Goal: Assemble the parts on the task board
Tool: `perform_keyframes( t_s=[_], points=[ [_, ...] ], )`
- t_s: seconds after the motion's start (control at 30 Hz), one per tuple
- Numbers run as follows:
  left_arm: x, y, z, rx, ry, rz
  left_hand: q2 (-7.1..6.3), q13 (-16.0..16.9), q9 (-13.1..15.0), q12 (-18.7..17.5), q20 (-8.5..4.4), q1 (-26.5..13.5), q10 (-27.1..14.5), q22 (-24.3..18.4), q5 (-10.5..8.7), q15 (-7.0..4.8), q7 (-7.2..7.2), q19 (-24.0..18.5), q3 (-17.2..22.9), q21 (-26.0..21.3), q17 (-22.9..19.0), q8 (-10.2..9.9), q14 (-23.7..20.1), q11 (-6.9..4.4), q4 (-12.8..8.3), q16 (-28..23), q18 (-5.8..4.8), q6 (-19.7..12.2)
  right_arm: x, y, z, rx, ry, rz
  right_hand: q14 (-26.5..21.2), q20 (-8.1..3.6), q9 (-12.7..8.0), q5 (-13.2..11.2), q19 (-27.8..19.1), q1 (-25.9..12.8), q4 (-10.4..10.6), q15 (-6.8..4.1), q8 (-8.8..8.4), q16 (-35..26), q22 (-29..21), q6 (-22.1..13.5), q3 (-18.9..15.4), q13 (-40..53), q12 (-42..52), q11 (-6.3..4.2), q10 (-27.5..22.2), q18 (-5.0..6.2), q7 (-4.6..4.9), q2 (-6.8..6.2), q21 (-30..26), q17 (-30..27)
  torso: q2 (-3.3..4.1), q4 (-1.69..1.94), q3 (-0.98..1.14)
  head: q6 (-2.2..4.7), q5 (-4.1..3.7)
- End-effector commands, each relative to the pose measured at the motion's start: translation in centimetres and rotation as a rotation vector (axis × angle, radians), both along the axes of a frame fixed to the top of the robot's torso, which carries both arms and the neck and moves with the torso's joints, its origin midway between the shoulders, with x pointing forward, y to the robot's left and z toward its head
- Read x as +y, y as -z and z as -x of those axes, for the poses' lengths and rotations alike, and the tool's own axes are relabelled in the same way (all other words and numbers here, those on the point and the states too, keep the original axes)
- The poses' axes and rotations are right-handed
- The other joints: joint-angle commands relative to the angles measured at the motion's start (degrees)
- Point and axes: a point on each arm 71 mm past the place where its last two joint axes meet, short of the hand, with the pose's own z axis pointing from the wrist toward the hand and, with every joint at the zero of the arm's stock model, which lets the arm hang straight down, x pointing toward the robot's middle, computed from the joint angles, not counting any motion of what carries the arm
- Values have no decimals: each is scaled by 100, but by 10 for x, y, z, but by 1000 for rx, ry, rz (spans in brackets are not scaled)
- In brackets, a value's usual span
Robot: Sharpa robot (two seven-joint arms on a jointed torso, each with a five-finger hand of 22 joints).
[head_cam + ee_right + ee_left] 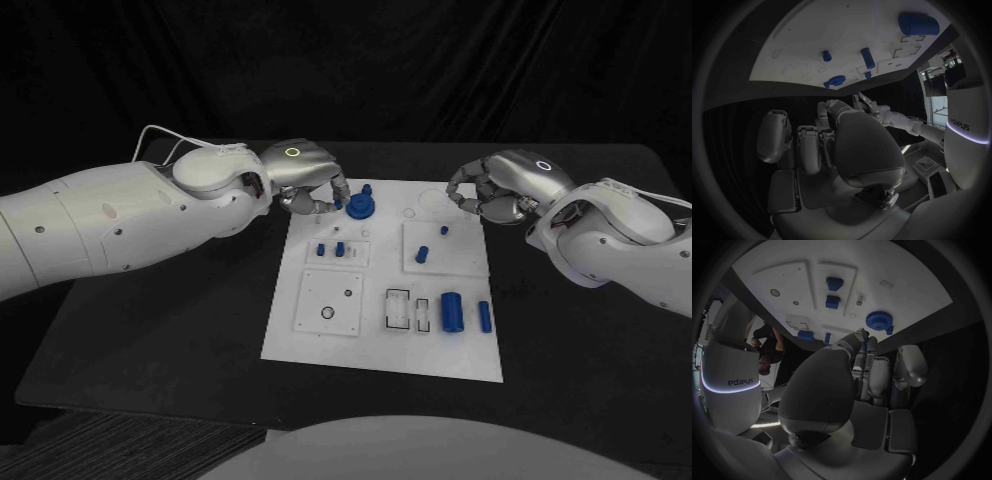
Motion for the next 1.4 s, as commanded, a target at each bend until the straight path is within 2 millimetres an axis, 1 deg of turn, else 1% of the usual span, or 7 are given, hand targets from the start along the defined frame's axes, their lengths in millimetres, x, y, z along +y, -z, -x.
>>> perform_keyframes(
  t_s=[0.03, 0.3, 0.43, 0.57, 0.8, 1.03, 1.4],
  points=[
    [1, 2, -1, 32, -5, -32, -9, -8, -8, -41, -2, -29, 21, 765, -26, 2, -21, -54, -17, -64, -24, -30, -36, -16, 21, -46, -62, 11, -1, 2, 0, 12, 14, 0, 538, -4, 8, 38, 7, 0, 9, -42, 18, -10, 974, 50, 38, 1509, 21, -32, 600, 47, 4, -33, -38, 1258, -5, 10, 13, -1, -7],
    [3, 11, -2, 62, -15, -49, -3, -23, -17, -74, 0, -38, 25, 753, -55, 5, -21, -79, -21, -115, -71, -39, -65, -14, 31, -76, -54, -5, 0, 3, 0, 17, 13, -3, 537, -4, 8, 39, 8, 1, 7, -42, 17, -12, 974, 49, 42, 1509, 21, -32, 600, 46, 3, -32, -34, 1256, -3, 18, -11, -1, -4],
    [3, 18, -2, 75, -20, -53, 5, -31, -23, -93, 1, -39, 30, 751, -78, 8, -18, -86, -21, -127, -83, -43, -74, -13, 36, -84, -54, -14, 0, 3, 0, 18, 12, -4, 537, -4, 8, 39, 8, 1, 7, -42, 17, -12, 974, 49, 42, 1509, 21, -32, 600, 46, 3, -32, -34, 1256, -8, -8, -6, -1, 14],
    [3, 23, -3, 78, -24, -52, 3, -36, -26, -105, 2, -42, 35, 753, -96, 12, -13, -86, -26, -125, -87, -44, -78, -9, 39, -87, -55, -19, 0, 3, 0, 18, 12, -4, 537, -4, 8, 39, 8, 1, 7, -42, 17, -12, 974, 49, 42, 1509, 21, -32, 600, 46, 3, -32, -34, 1256, -1, -3, -12, -1, -1],
    [1, 27, -4, 79, -30, -50, 1, -38, -28, -110, 2, -44, 38, 754, -102, 13, -10, -85, -28, -123, -93, -46, -82, -6, 40, -91, -56, -24, 0, 4, -1, 18, 13, -3, 537, -4, 8, 39, 8, 1, 7, -42, 17, -12, 974, 49, 42, 1509, 21, -32, 600, 46, 3, -32, -34, 1256, -4, 3, 3, -1, 4],
    [-2, 31, -3, 86, -29, -52, 0, -40, -32, -116, 2, -45, 44, 747, -108, 16, -6, -97, -30, -150, -120, -49, -95, -3, 41, -106, -51, -32, 0, 4, -1, 18, 12, -3, 537, -4, 9, 40, 6, 6, 0, -42, 16, -13, 973, 46, 53, 1509, 21, -32, 600, 47, 4, -29, -40, 1256, 5, -7, -5, -1, 7],
    [-5, 36, -2, 99, -28, -56, 0, -42, -34, -120, 3, -44, 50, 746, -112, 18, -3, -101, -31, -159, -135, -51, -103, 0, 41, -114, -50, -39, 1, 4, -1, 19, 12, -2, 537, -4, 9, 40, 6, 6, 0, -42, 16, -13, 973, 46, 53, 1509, 21, -32, 600, 47, 4, -29, -40, 1256, 10, 8, 5, -1, -9]
  ],
)
